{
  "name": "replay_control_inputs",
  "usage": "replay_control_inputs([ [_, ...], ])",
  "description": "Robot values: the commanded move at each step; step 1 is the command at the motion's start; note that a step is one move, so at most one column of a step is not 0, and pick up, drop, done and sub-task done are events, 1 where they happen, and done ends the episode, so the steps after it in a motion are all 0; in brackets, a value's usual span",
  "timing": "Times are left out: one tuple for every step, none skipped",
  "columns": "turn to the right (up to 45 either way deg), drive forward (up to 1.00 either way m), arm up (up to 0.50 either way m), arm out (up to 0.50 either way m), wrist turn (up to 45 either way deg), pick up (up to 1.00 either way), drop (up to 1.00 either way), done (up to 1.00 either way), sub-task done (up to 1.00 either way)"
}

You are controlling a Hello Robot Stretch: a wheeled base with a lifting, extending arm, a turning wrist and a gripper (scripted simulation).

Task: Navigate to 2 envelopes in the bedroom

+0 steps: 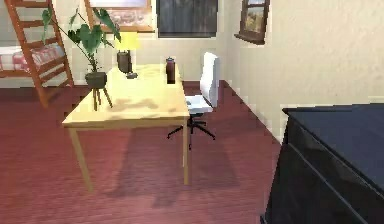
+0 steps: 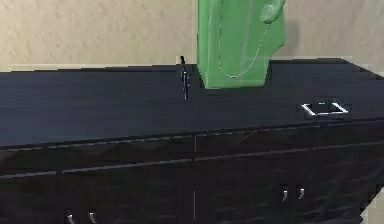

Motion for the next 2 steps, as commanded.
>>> replay_control_inputs([
  [-45.0, 0.0, 0.0, 0.0, 0.0, 0.0, 0.0, 0.0, 0.0],
  [-9.0, 0.0, 0.0, 0.0, 0.0, 0.0, 0.0, 0.0, 0.0],
])
